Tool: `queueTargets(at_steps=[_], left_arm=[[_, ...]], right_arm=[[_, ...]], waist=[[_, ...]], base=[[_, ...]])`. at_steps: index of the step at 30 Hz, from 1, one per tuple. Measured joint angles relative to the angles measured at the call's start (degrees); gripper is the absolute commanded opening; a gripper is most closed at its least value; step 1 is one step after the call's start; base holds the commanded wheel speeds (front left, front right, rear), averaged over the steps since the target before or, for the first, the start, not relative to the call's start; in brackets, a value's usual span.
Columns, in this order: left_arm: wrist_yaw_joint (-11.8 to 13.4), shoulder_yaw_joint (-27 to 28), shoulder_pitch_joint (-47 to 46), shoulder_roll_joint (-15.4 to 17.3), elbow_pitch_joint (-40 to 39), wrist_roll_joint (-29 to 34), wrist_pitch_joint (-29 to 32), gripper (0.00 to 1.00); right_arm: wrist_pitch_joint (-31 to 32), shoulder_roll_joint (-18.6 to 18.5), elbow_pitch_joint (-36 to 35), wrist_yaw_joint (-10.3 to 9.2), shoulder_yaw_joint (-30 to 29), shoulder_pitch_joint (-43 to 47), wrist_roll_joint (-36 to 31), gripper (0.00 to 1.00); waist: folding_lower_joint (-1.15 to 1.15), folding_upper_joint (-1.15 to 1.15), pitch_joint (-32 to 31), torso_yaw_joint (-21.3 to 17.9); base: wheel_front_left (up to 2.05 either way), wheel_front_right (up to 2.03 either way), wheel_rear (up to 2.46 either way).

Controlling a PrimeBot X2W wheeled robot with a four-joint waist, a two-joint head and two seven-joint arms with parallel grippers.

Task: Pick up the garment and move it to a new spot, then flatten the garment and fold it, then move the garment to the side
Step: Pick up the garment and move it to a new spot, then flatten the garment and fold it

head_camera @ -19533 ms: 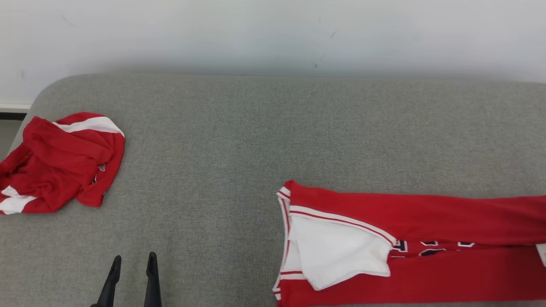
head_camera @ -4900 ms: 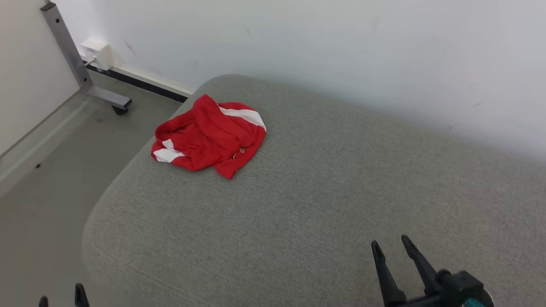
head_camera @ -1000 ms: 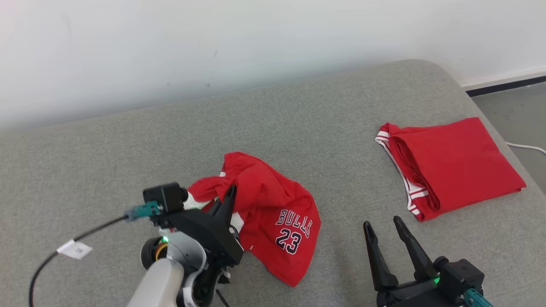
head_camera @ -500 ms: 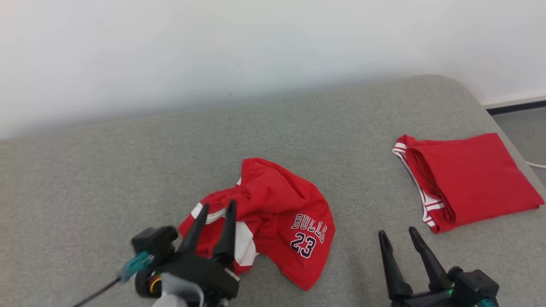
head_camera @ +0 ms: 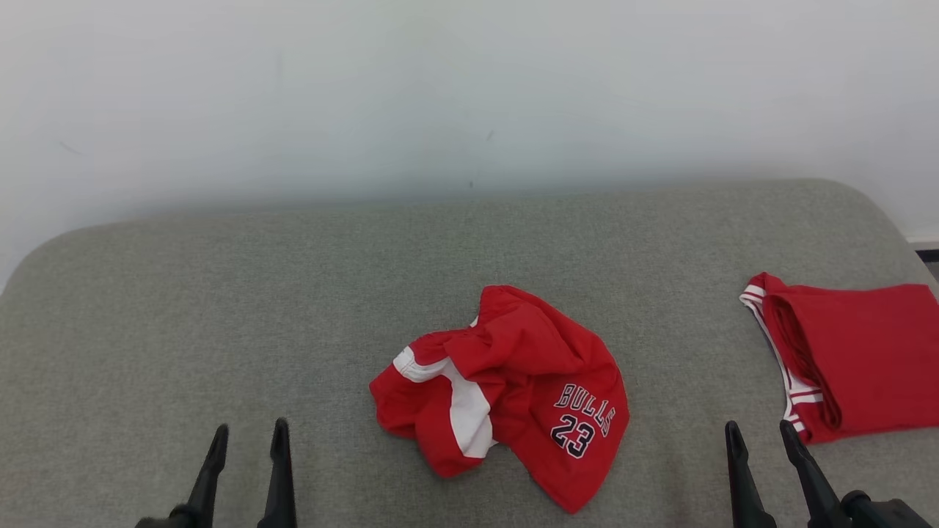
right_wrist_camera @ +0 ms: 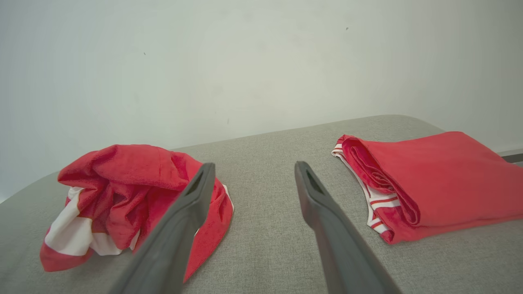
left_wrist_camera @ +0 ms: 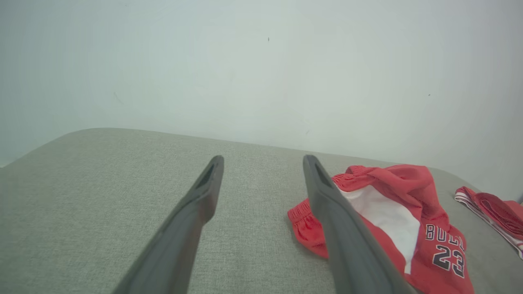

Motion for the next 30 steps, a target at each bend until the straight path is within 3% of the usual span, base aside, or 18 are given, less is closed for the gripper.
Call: queueTargets(at_steps=[5, 12, 20, 30], left_arm=[[-2.7, 4.9, 6.1, -0.1, -0.4, 4.9, 0.0, 1.0], [-5.8, 7.5, 10.0, 0.5, 3.0, 9.4, 0.0, 1.0], [-6.9, 11.8, 11.0, -1.3, 1.3, 10.6, 0.0, 1.0], [-8.3, 13.3, 11.0, -2.5, 0.9, 12.1, 0.0, 1.0]], right_arm=[[0.6, 0.0, -0.7, 0.0, -0.7, 1.9, -0.7, 1.0], [1.1, -0.2, 0.1, 0.0, -0.6, 4.3, -1.0, 1.0], [1.1, 0.1, 0.4, 0.0, -0.6, 5.5, -1.1, 1.0], [1.1, 0.6, 0.4, 0.0, 0.0, 5.6, -1.1, 1.0]], waist=[[0.0, 0.0, -1.3, 1.8], [0.0, -0.01, -3.0, 3.4], [0.0, 0.0, -3.4, 3.8], [0.0, 0.0, -3.0, 3.5]], base=[[0.0, 0.0, 0.0], [0.0, 0.0, 0.0], [0.0, 0.0, 0.0], [0.0, 0.0, 0.0]])
